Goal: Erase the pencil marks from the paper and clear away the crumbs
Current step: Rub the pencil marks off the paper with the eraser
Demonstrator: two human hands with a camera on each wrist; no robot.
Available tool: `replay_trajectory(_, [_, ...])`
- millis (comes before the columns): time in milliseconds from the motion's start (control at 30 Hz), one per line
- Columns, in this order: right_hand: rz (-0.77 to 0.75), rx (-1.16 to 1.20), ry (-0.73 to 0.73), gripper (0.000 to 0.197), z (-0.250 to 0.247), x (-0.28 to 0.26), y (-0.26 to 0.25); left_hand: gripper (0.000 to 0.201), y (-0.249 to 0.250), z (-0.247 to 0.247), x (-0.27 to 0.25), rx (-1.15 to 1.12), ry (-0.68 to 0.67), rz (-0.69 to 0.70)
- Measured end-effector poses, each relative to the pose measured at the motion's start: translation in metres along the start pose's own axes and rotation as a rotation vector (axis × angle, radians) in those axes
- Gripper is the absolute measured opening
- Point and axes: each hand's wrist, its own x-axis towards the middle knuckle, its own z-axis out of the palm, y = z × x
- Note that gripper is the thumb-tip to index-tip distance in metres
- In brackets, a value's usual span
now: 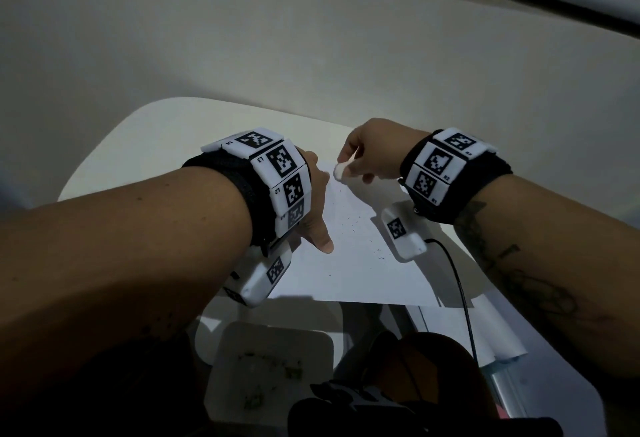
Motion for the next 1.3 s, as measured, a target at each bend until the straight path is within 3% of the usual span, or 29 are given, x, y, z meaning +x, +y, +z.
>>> replay_trajectory(267, [-0.044,-0.153,-0.29,0.014,-0.008,-0.022,0.006,0.109,0.003,0.001,0.002,0.004,-0.006,-0.004])
replay_trajectory(400, [-0.008,-0.046,-0.058,0.011,-0.005,-0.007,0.003,0.114,0.002,0.0,0.001,0.005,0.005,-0.009])
replay_trajectory(467, [-0.006,-0.002,-0.008,0.013,0.0,0.001,0.001,0.114,0.002,-0.001,0.0,0.008,0.014,-0.013])
replay_trajectory(600, [-0.015,-0.048,-0.082,0.015,0.002,-0.007,0.0,0.114,0.002,-0.001,0.002,0.022,-0.004,-0.005])
replay_trajectory(767, [-0.035,-0.138,-0.313,0.013,-0.008,-0.026,0.003,0.111,0.004,0.0,0.002,0.042,0.0,0.003])
replay_trajectory(900, [0.003,-0.032,-0.037,0.012,-0.007,-0.01,0.003,0.111,0.001,0.0,0.0,0.009,0.011,0.0])
replay_trajectory(967, [0.006,0.005,0.021,0.013,-0.002,-0.002,0.002,0.115,0.0,0.0,0.001,0.005,0.002,0.002])
replay_trajectory(1100, [-0.006,0.022,-0.021,0.014,0.005,-0.005,0.006,0.117,0.0,0.0,0.002,-0.007,-0.002,0.005])
replay_trajectory(1233, [-0.053,-0.056,-0.172,0.012,-0.003,-0.021,0.01,0.117,-0.001,0.001,0.003,-0.017,-0.006,0.009])
replay_trajectory(1300, [-0.052,-0.075,-0.15,0.014,-0.007,-0.02,0.009,0.118,-0.001,0.002,0.004,-0.024,0.003,0.016])
